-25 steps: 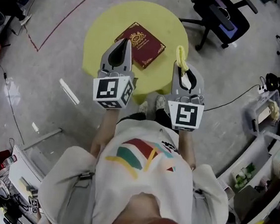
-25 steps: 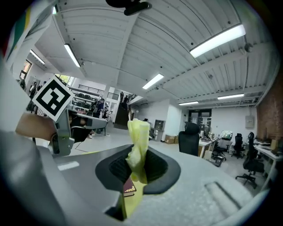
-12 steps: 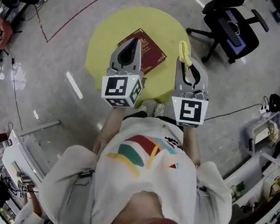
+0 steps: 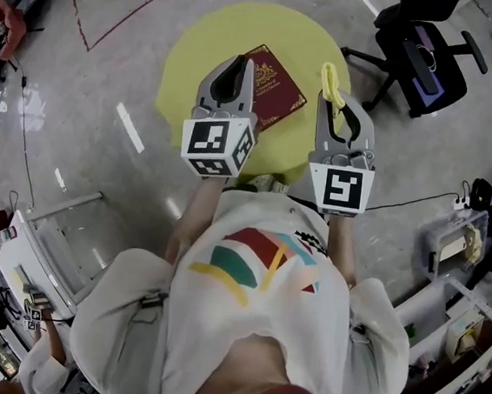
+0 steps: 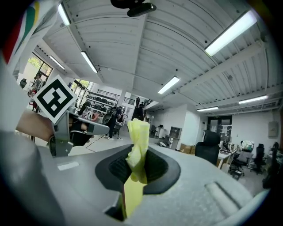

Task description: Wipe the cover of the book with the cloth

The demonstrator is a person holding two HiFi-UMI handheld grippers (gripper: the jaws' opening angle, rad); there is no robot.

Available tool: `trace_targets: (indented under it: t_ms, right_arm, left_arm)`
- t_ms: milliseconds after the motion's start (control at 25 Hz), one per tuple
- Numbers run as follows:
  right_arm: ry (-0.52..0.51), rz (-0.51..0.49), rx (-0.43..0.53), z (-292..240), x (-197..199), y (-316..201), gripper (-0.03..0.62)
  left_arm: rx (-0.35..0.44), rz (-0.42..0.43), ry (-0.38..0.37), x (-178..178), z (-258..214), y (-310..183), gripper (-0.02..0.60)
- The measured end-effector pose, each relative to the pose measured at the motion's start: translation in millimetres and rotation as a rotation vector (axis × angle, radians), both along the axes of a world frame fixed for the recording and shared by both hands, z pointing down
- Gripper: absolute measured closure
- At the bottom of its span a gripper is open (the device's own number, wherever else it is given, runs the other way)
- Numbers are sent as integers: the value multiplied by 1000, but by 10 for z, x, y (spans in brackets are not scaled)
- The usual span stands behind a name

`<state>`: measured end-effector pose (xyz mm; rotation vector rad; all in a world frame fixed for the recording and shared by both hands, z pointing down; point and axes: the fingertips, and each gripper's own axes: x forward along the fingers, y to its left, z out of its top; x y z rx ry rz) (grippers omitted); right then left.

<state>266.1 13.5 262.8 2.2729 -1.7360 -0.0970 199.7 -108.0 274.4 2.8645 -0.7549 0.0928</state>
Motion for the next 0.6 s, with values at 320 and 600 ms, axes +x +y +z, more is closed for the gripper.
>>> trace_targets:
  t_ms: [320,600]
  right_arm:
    - [-8,-11,-23,53,6,-109,566]
    - [-34,-20,-60,195,-37,-94,566]
  left_arm:
    - [-169,-15,17,21,287,-178,506]
    - [-407,-31,13,-16,888,-240,360]
